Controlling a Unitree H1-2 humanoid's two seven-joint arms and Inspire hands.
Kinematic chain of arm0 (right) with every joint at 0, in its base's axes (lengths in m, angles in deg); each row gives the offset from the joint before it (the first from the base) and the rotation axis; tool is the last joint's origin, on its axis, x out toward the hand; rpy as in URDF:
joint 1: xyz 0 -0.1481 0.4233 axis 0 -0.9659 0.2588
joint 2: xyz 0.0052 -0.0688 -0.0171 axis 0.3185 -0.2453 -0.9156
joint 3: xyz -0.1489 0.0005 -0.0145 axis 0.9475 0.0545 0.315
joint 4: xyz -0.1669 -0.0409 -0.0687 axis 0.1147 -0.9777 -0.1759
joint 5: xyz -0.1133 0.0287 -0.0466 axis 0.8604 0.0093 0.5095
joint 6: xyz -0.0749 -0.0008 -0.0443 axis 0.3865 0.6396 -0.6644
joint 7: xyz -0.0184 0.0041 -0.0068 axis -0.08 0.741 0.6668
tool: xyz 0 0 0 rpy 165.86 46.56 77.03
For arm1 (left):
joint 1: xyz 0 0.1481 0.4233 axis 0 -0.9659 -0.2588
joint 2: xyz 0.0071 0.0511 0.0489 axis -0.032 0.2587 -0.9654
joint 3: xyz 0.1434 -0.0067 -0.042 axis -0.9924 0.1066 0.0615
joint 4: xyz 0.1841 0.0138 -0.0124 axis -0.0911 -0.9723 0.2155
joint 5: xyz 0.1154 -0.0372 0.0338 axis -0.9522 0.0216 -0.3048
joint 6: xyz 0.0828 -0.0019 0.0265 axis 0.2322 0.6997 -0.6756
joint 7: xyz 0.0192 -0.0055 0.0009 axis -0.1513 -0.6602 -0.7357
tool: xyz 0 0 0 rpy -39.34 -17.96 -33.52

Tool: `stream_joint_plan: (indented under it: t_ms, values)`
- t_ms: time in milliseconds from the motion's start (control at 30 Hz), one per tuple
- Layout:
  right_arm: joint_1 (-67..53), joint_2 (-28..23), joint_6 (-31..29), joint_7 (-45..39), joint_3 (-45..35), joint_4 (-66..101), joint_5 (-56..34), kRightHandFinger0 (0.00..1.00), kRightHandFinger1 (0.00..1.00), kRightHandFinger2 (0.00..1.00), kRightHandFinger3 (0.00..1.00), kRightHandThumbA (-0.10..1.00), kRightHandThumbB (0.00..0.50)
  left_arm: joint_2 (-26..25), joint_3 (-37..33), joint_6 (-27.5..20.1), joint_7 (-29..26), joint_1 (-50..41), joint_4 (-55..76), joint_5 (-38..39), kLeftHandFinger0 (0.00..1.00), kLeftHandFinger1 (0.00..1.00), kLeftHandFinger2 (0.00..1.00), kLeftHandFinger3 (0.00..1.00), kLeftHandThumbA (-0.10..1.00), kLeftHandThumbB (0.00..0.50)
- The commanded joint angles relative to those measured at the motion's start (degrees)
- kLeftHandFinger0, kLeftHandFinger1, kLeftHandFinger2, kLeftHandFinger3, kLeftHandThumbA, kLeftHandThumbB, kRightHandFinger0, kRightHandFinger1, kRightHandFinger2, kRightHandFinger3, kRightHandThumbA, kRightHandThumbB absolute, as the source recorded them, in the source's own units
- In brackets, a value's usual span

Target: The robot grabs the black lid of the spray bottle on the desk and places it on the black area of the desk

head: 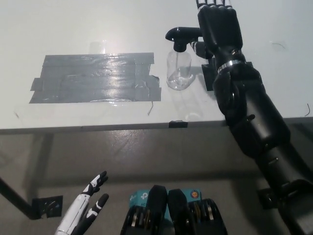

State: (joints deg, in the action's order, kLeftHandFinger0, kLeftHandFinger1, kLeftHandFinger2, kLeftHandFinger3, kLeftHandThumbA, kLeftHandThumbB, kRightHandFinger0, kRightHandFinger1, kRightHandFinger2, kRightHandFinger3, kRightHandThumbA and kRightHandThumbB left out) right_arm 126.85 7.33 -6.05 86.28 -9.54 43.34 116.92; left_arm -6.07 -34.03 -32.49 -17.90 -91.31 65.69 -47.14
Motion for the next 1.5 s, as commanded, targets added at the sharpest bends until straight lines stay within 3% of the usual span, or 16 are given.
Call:
stream_joint_plan:
  t_ms: [0, 600, 900, 1467]
  values:
    - [5.3, 0.1, 0.5, 3.4, 0.3, -1.4, -1.3, 1.0, 1.0, 1.0, 1.0, 0.84, 0.398, -0.8, 0.1, -1.7, -0.1, 0.9, 1.7, -0.6, 1.0, 1.0, 1.0, 1.0, 1.0, 0.252]
    - [7.2, -0.4, -0.7, 6.6, 1.4, -9.0, -3.5, 1.0, 1.0, 1.0, 1.0, 0.81, 0.382, -1.0, 0.0, -1.2, 0.2, 1.8, 1.9, -0.9, 1.0, 1.0, 1.0, 1.0, 1.0, 0.255]
    - [8.2, 0.2, -0.5, 7.7, 2.1, -13.1, -4.9, 1.0, 1.0, 1.0, 1.0, 0.81, 0.391, -1.0, 0.1, -1.5, 0.1, 2.3, 1.7, -1.0, 1.0, 1.0, 1.0, 1.0, 1.0, 0.24]
    - [9.9, 1.6, -1.6, 11.0, 3.3, -16.9, -7.6, 1.0, 1.0, 1.0, 1.0, 0.87, 0.378, -0.9, 0.2, -1.5, -0.2, 2.7, 2.0, -1.8, 1.0, 1.0, 1.0, 1.0, 1.0, 0.257]
